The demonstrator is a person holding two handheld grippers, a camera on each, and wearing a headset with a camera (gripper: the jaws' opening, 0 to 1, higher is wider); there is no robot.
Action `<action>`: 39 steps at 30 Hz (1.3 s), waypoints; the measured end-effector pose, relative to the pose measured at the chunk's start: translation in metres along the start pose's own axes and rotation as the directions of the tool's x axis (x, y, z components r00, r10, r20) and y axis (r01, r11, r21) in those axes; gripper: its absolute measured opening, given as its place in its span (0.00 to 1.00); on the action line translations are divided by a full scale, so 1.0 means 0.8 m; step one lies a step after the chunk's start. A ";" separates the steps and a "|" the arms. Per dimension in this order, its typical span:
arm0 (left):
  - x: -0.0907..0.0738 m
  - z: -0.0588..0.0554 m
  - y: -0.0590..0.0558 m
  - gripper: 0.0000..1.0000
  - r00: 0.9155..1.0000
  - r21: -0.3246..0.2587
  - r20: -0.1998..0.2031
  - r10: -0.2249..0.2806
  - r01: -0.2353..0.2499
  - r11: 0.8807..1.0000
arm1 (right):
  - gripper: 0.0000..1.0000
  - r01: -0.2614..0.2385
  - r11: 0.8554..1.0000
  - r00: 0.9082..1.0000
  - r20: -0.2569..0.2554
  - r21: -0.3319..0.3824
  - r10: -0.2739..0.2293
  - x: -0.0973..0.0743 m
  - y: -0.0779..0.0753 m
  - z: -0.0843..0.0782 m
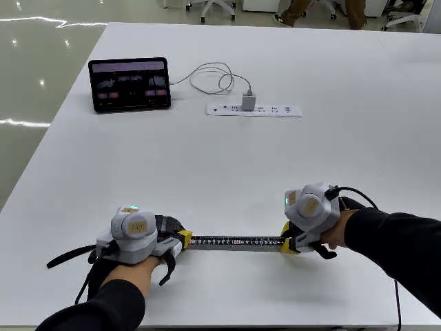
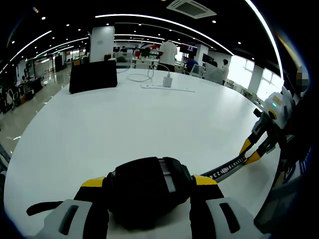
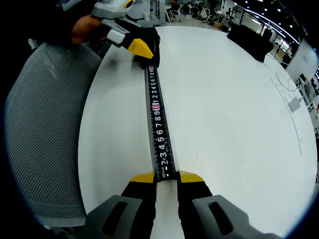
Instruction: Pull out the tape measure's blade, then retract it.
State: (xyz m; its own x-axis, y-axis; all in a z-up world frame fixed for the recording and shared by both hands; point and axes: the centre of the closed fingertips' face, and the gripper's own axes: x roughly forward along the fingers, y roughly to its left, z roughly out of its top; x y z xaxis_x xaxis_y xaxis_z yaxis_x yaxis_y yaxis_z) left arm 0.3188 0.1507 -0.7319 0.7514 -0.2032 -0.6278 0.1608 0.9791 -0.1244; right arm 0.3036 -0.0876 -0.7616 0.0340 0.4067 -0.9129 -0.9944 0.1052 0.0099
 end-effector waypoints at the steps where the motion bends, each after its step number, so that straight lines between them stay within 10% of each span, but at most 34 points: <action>1: 0.000 0.000 0.000 0.62 1.000 0.000 0.000 0.000 0.000 1.000 | 0.11 0.000 1.000 1.000 0.001 -0.001 0.000 0.000 0.000 0.001; 39: -0.001 -0.001 0.000 0.62 1.000 -0.001 -0.002 0.001 -0.001 1.000 | 0.11 -0.011 1.000 0.999 0.036 -0.025 0.012 0.014 0.003 0.029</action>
State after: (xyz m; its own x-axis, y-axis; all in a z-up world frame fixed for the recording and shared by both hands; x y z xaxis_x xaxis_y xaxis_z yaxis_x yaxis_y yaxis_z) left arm 0.3177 0.1506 -0.7318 0.7502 -0.2018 -0.6296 0.1590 0.9794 -0.1245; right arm 0.3039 -0.0620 -0.7626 0.0257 0.4400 -0.8976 -0.9969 0.0776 0.0095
